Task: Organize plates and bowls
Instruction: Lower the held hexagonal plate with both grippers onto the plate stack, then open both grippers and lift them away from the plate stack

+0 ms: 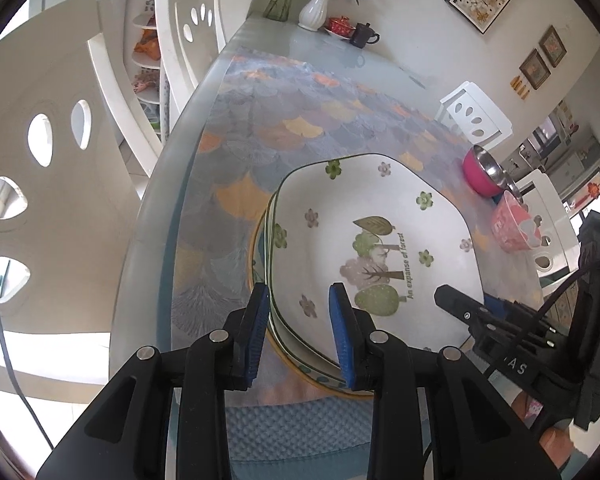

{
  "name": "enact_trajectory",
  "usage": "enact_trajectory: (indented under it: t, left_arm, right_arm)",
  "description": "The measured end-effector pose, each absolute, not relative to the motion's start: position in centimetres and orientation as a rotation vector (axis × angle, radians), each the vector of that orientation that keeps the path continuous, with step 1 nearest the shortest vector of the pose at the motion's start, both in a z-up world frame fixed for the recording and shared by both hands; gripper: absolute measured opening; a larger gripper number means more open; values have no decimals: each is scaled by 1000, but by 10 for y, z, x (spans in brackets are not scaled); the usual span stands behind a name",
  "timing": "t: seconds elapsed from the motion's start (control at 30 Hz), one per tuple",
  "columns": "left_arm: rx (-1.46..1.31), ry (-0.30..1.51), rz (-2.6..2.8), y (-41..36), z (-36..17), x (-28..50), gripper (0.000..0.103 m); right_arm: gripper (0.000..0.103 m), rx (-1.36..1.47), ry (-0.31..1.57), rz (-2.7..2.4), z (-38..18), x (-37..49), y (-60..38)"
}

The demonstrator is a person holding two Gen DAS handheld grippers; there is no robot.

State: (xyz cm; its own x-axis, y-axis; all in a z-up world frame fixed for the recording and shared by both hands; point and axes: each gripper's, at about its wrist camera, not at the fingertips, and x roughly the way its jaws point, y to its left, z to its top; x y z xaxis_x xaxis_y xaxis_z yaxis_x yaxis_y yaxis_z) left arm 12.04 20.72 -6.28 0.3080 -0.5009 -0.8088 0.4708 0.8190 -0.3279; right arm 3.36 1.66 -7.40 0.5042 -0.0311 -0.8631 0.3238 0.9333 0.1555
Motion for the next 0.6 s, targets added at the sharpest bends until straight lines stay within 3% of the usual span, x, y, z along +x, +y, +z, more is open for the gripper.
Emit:
enact_trajectory:
  t: [0.33,0.6]
  left_arm:
    - [-50,1066,-611,213,-59,128,28]
    - [-27,1079,-608,204,-61,128,28]
  right_arm:
    - [32,394,1047,-288,-58,23,-36]
    - [34,356,1113,-200,-77,44,-3]
